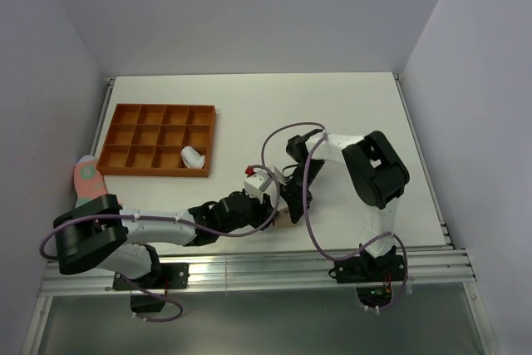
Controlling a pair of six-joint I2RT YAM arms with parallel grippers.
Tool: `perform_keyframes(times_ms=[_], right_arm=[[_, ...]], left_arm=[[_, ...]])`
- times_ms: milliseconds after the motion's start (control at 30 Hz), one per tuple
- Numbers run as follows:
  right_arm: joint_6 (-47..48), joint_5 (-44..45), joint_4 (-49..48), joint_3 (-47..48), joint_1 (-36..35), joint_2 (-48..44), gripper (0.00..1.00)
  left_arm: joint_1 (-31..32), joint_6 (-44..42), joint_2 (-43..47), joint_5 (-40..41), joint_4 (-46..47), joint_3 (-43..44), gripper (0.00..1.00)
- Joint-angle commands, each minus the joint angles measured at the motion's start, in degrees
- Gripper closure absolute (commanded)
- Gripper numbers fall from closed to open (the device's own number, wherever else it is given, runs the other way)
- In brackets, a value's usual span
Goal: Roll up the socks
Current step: Roll the sock at the center of the board.
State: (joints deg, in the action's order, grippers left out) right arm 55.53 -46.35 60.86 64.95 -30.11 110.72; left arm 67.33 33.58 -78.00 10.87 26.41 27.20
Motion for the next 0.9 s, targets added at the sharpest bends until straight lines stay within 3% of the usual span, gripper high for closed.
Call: perform_keyframes(times_ms=[0,233,467,600,800,867], right_arm=[[-0.51,6.62,-0.92,1.06,0.49,1.7,0.8],[-1.3,6.97,-1.18,1.32,0.58,2.31,0.8],[-2.44,7.41,-1.89,1.94,0.58,2.49,0.8],[-3.41,7.5,-2.76,1.76,0.58,2.14,0.79],[-5.69,8.38,-5.92,0.44,0.49,1.08,0.76],[-7.09,9.08,-7.68,-0.26,0.58,0.29,0.72]], left_arm=[[0.7,-5.54,-4.26,0.82,-0.22,3.82,0.66],[0.7,-7.57,-8.66,-0.24,3.2,4.61,0.58],[0.7,-6.08,-11.56,-0.86,4.44,5.23,0.58],[0.7,-3.71,-14.46,-0.68,3.38,6.37,0.68],[0.7,0.16,-16.04,-0.86,1.89,6.63,1.0],[0.7,1.3,-16.49,-1.03,0.83,6.64,1.0]])
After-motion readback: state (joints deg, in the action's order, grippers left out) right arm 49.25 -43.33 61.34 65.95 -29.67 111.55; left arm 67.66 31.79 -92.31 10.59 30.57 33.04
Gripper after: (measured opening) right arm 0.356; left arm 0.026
